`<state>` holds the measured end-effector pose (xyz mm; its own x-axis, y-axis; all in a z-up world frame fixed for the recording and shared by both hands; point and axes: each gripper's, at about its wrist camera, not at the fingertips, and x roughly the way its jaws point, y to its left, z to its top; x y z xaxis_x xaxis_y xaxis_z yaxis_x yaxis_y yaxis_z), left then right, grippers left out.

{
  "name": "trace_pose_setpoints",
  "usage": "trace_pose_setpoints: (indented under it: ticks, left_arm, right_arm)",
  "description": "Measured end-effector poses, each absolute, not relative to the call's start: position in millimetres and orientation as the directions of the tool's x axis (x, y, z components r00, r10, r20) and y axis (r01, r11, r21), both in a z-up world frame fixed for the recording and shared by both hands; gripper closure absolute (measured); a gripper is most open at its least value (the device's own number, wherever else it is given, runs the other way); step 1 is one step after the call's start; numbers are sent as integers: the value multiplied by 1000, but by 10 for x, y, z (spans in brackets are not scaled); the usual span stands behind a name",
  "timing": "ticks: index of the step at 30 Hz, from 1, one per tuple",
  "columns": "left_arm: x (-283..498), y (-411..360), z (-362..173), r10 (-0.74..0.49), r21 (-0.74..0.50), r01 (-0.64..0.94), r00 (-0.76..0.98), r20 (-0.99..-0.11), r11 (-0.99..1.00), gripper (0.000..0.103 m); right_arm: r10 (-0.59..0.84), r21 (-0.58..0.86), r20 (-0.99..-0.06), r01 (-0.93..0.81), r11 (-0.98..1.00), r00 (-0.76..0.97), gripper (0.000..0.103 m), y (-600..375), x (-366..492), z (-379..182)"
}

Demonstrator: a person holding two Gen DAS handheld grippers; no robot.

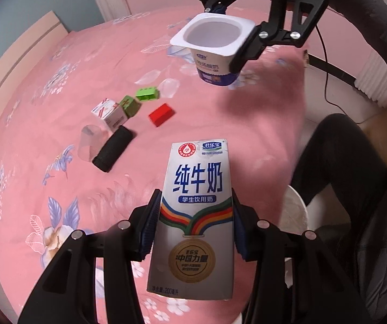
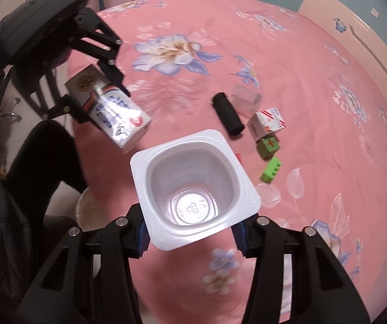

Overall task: Collect trash
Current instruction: 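Carry the milk carton and yogurt cup with both tools over the floor bowl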

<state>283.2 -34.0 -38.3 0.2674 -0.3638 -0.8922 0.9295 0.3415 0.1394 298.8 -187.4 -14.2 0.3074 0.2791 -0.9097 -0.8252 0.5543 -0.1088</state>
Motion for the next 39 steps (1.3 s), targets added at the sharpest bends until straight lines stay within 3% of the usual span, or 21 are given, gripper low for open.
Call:
trace_pose_setpoints:
  ticks: [21,39]
  left_arm:
    - [1525,-323,-227,-398,182,953,269,-877,243,53]
    - [1179,-235,-802,-382,102,964,193,-904,247,53]
  right_arm:
    - [321,-100,-912,-897,431,256,53,-1531,1410,-241]
    - [317,2,-939,-917,400,136,53,-1359,1004,-965]
